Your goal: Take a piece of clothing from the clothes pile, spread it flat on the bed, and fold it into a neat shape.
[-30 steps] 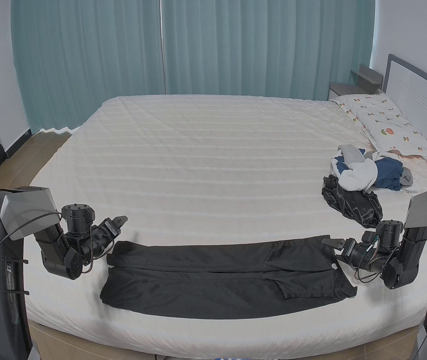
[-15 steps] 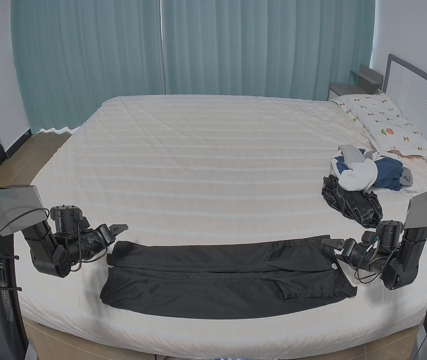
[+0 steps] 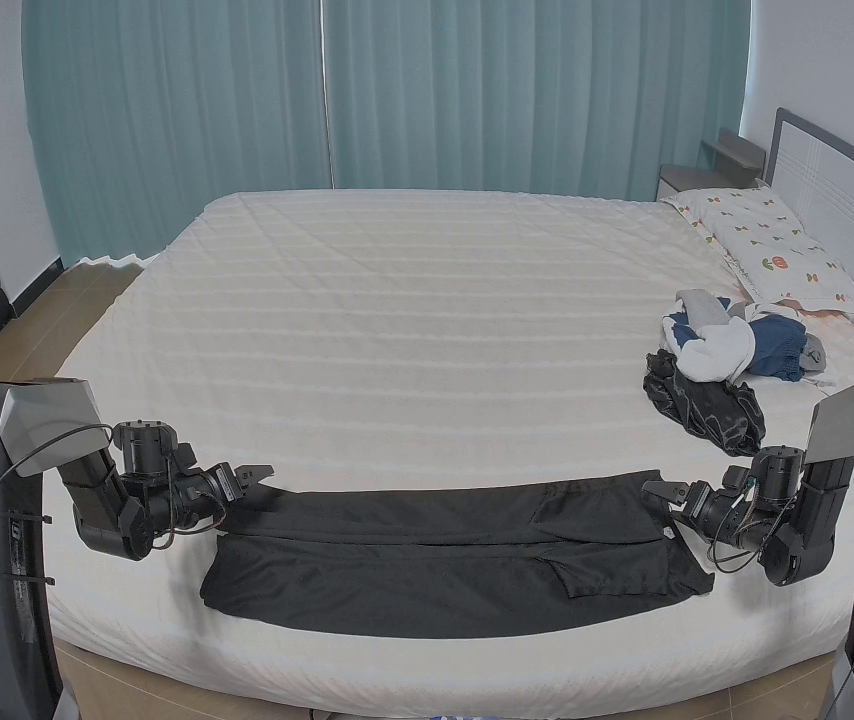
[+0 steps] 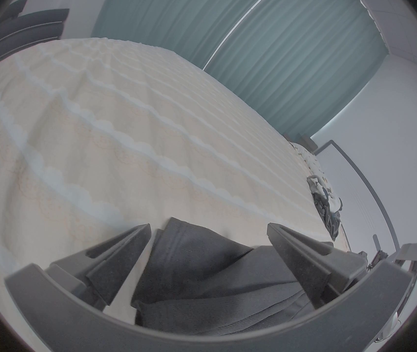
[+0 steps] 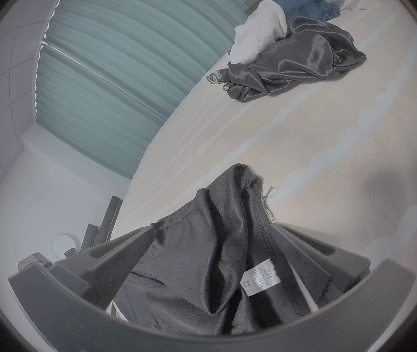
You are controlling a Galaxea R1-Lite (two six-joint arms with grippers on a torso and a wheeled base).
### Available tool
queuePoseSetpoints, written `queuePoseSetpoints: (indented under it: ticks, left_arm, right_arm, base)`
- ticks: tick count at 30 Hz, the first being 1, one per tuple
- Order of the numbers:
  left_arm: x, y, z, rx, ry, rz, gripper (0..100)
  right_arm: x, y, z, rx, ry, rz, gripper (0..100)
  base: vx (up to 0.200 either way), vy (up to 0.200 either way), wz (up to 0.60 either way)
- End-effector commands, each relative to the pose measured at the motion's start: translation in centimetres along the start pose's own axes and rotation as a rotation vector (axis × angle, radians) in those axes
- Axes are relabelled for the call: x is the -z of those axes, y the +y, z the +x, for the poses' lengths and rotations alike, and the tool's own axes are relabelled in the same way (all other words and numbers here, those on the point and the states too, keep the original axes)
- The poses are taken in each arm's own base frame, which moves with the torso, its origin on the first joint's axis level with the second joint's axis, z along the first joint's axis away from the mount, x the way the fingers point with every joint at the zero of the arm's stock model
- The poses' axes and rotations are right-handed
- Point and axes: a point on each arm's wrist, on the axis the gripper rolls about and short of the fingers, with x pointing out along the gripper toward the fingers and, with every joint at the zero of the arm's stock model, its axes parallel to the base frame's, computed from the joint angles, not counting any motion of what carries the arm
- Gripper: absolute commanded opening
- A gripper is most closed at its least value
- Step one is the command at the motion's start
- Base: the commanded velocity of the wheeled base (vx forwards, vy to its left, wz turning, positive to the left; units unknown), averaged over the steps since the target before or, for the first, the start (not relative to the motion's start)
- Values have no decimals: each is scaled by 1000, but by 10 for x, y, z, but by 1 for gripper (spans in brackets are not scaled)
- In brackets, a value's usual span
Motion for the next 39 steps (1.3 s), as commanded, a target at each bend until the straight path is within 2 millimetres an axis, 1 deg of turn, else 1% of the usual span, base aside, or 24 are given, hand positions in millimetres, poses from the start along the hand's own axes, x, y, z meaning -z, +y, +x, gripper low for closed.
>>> queuePoseSetpoints:
  ticks: [1,2,3,12,21,26,30,32,34,37,39]
  left_arm:
    - [4,1,2,-2,12,3,100]
    - [5,2,3,-5,16,17,100]
    - [6,3,3,-9,16,20,0]
    - [1,9,7,-65,-29,24,0]
    - [-5,15,6,-74,-52,12,0]
    - [-7,16,6,-74,-59,1,0]
    - [-7,16,6,-73,-61,-23,0]
    - [-7,16,6,-74,-60,-25,0]
    - [-7,16,6,-72,-59,-25,0]
    - [-7,16,6,-72,-59,-25,0]
    - [-7,16,6,-72,-59,-27,0]
  right_arm:
    - [1,-1,0,1,3,2,100]
    - [1,-1,0,1,3,2,100]
    - [1,-1,0,1,3,2,100]
    - [1,-1,1,-1,3,1,100]
    - [0,-1,1,-2,2,1,100]
    - [-3,0,3,-7,-10,2,100]
    - [-11,4,6,-14,-38,-11,100]
    - [-16,7,9,-11,-54,-19,100]
    - [-18,9,17,1,-41,-15,100]
    - [-26,7,29,57,-45,-2,100]
    - [-31,8,32,76,-52,-3,100]
  base:
    - [0,0,0]
    - [0,0,0]
    - [0,0,0]
    - [0,0,0]
    - [0,0,0]
    - [0,0,0]
    - [0,0,0]
    - [0,0,0]
    - [0,0,0]
    - [0,0,0]
    - [0,0,0]
